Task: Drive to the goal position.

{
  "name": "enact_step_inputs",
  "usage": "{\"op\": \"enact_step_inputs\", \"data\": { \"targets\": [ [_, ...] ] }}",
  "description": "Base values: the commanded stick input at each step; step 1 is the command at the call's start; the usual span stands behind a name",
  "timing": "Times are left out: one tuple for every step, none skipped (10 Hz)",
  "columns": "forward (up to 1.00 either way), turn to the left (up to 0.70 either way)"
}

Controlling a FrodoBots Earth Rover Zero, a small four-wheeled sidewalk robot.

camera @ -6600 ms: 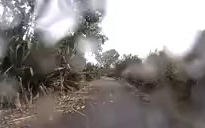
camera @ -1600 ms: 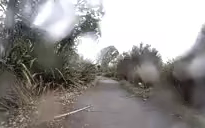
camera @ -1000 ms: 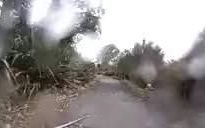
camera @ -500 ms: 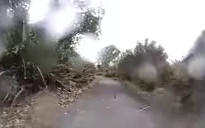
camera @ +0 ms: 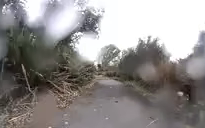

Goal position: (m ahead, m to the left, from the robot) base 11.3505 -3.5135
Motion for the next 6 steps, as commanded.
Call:
{"op": "enact_step_inputs", "data": {
  "targets": [
    [0.85, 0.00],
    [0.85, 0.00],
    [0.85, 0.00],
    [0.85, 0.00],
    [0.85, 0.00],
    [0.85, 0.00]
  ]
}}
